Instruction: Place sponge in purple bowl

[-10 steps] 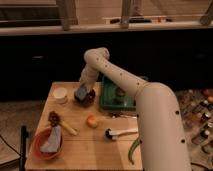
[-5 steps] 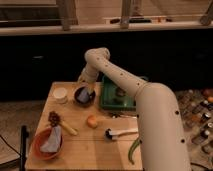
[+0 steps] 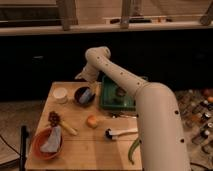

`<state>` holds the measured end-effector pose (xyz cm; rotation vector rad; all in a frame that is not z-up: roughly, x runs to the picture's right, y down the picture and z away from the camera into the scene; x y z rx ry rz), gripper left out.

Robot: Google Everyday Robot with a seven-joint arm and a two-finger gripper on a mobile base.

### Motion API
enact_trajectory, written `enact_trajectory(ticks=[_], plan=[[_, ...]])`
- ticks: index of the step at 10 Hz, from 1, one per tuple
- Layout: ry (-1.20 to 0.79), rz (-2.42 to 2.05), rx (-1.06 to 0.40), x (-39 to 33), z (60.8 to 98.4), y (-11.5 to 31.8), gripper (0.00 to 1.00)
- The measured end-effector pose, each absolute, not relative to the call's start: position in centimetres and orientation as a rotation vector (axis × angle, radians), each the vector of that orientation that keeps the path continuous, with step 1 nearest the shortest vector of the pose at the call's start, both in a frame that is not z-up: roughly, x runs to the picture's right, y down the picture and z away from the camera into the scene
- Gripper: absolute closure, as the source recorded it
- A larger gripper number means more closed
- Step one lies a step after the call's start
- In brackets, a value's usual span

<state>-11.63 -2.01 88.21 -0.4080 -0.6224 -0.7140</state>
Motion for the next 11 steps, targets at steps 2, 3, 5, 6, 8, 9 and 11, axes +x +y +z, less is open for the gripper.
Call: enact_trajectory(ticks=[2,3,5,6,8,9,11], plan=[[-0.621,-0.715,-0.409,-11.46,88.15,-2.19,0.20],[-0.621,-0.717,-0.406,-11.46,88.06,-2.29,0.20],[-0.615,-0.724,-0.403,-11.37,87.90,-2.47,0.20],[-0.612,-0.727,-0.401,-11.32,87.83,-2.58,0.20],[-0.609,-0.731,-0.400,-11.25,87.79,-2.63,0.20],[-0.608,-0.731,-0.400,-11.25,87.78,-2.64,0.20],[-0.609,-0.731,-0.400,-11.26,87.79,-2.63,0.20]])
